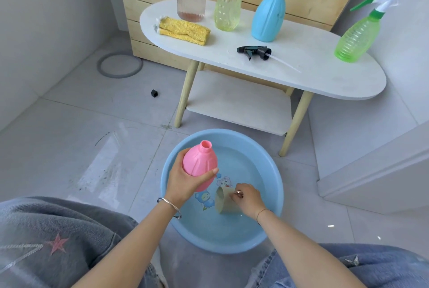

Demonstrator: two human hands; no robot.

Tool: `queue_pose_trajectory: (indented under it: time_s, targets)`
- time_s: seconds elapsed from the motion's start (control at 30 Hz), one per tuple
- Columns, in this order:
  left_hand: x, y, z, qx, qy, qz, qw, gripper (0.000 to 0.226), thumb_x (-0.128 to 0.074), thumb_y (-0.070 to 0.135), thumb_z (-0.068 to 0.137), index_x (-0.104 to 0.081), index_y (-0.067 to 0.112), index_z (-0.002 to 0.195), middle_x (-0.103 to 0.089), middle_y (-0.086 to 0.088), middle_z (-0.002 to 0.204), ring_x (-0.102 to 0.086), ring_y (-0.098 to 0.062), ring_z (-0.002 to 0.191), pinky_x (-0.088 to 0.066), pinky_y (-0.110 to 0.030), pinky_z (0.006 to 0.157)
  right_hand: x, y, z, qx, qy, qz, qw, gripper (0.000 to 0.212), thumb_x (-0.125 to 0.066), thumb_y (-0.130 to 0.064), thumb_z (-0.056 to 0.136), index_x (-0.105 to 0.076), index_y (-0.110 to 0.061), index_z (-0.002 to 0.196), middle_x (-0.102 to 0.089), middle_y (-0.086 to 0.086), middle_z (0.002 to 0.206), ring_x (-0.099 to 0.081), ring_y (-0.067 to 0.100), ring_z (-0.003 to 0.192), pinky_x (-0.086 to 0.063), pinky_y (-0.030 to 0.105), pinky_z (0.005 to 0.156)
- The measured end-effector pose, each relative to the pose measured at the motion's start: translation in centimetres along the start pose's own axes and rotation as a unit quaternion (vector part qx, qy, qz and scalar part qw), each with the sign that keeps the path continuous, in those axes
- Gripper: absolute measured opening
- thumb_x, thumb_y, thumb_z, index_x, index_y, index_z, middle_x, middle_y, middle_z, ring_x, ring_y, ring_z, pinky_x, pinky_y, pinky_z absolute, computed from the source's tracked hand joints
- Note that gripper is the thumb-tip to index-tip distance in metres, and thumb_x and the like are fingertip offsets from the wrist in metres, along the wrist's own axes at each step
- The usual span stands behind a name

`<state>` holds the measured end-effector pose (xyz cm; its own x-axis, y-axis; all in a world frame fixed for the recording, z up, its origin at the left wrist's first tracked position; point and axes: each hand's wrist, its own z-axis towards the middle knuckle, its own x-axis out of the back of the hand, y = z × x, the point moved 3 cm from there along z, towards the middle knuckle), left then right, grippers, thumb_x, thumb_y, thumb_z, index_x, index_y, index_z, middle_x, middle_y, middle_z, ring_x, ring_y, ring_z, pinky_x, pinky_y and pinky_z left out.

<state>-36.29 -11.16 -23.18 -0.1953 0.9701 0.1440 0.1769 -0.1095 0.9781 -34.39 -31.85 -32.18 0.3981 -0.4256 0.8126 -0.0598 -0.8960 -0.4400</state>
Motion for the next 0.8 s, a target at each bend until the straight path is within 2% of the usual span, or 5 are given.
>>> queue_pose_trajectory:
  time_s: [0.1,0.2,0.4,0.63,0.8]
  targets:
    - [0.2,0.1,-0.1,-0.003,0.001,-0.013,1.0,0.075,-0.093,0.042,0.053,-0.049,0.042,0.114,-0.057,0.02,0.112,-0.057,0.001,0.101,-0.047,-0.01,0.069,0.5,0.2,-0.3,-0.058,0.042,0.174,0.982,0.038,-0.06,-0.017,0.086,-0.031,-0.017,0.06,-0.03,-0.004,0.058,-0.032,0.018,0.062,-0.023,0.024,0.052]
    - [0.4,0.2,-0.1,-0.006,0.012,-0.021,1.0,0.079,-0.084,0.059,0.041,-0.049,0.045,0.11,-0.058,0.019,0.112,-0.057,0.0,0.102,-0.047,-0.014,0.075,1.9,-0.2,-0.9,-0.107,0.08,0.3,0.945,0.034,-0.063,-0.011,0.08,-0.037,-0.014,0.059,-0.029,-0.004,0.054,-0.027,0.015,0.056,-0.025,0.025,0.051]
    - [0.7,0.8,-0.3,-0.013,0.029,-0.031,0.999,0.073,-0.091,0.034,0.057,-0.05,0.035,0.117,-0.058,0.016,0.111,-0.057,-0.001,0.101,-0.047,-0.009,0.067,6.7,-1.7,-2.5,-0.103,0.143,0.401,0.899,0.036,-0.063,-0.005,0.082,-0.036,-0.012,0.059,-0.023,-0.01,0.047,-0.023,0.006,0.045,-0.019,0.015,0.042]
    - [-0.1,1.4,-0.9,-0.021,0.009,-0.039,0.999,0.079,-0.093,0.044,0.051,-0.05,0.037,0.116,-0.059,0.016,0.11,-0.059,-0.003,0.1,-0.048,-0.014,0.071,14.4,-3.3,-4.2,-0.041,0.214,0.446,0.868,0.02,-0.07,-0.021,0.074,-0.054,-0.009,0.073,-0.033,0.008,0.072,-0.029,0.016,0.07,-0.023,0.027,0.06]
    - [-0.8,1.6,-1.3,-0.036,-0.02,-0.023,0.999,0.078,-0.083,0.061,0.04,-0.05,0.045,0.108,-0.06,0.02,0.108,-0.059,-0.001,0.098,-0.048,-0.014,0.072,19.1,-4.3,-5.8,-0.004,0.229,0.462,0.857,0.049,-0.072,-0.035,0.061,-0.052,0.009,0.071,-0.042,0.008,0.075,-0.036,0.019,0.075,-0.026,0.031,0.073]
